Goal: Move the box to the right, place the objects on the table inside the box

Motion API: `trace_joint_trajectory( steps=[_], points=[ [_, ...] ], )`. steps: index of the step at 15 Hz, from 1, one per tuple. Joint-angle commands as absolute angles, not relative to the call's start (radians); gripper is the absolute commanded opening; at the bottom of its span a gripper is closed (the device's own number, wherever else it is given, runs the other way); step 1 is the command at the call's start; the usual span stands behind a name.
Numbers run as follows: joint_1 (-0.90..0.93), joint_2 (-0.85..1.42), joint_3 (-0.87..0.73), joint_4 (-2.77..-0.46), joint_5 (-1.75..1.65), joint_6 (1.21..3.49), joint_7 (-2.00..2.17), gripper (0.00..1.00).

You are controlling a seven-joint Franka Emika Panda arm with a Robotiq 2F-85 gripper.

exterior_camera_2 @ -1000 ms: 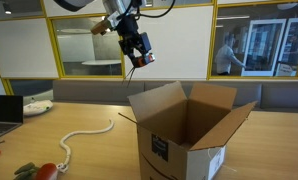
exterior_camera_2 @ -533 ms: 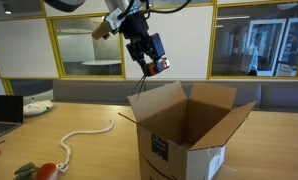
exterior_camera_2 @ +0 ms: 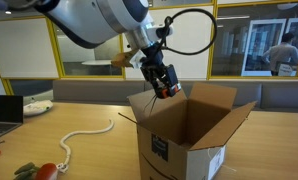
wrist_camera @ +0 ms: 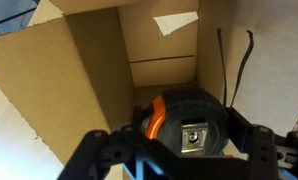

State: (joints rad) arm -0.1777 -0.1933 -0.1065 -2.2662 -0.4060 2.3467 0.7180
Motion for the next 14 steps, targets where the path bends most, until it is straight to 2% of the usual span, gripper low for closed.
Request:
trace_joint_trajectory(
  steps=[1,4,5,6,8,14],
  points=[
    [-0.210,-0.087,-0.129,-2.222,-0.373,2.458,0.702,0.56],
    [-0.217,-0.003,-0.159,-2.192,-0.338,2.512,0.683,0.56],
    [-0.217,0.019,-0.167,-2.182,-0.323,2.522,0.680,0.73],
    [-0.216,0.040,-0.176,-2.172,-0.309,2.533,0.676,0.95],
    [-0.211,0.072,-0.191,-2.154,-0.285,2.540,0.667,1.00],
    [-0.195,0.095,-0.212,-2.121,-0.288,2.528,0.687,1.00]
  ],
)
